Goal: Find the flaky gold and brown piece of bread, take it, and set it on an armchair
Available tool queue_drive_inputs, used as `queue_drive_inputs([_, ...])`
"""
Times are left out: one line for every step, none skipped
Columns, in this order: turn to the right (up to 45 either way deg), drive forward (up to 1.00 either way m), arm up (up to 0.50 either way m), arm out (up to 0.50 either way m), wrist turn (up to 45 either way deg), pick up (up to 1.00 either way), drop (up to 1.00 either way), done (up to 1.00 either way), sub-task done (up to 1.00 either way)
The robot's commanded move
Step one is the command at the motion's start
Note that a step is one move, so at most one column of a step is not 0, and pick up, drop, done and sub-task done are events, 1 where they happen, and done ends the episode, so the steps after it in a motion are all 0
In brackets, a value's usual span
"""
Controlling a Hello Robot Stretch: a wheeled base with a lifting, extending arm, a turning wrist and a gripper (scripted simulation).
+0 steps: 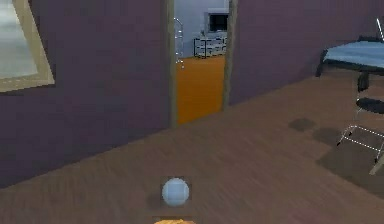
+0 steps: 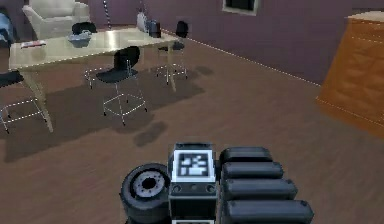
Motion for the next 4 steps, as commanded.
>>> queue_drive_inputs([-33.0,0.0,0.0,0.0,0.0,0.0,0.0,0.0,0.0])
queue_drive_inputs([45.0,0.0,0.0,0.0,0.0,0.0,0.0,0.0,0.0])
queue_drive_inputs([36.0,0.0,0.0,0.0,0.0,0.0,0.0,0.0,0.0])
queue_drive_inputs([45.0,0.0,0.0,0.0,0.0,0.0,0.0,0.0,0.0])
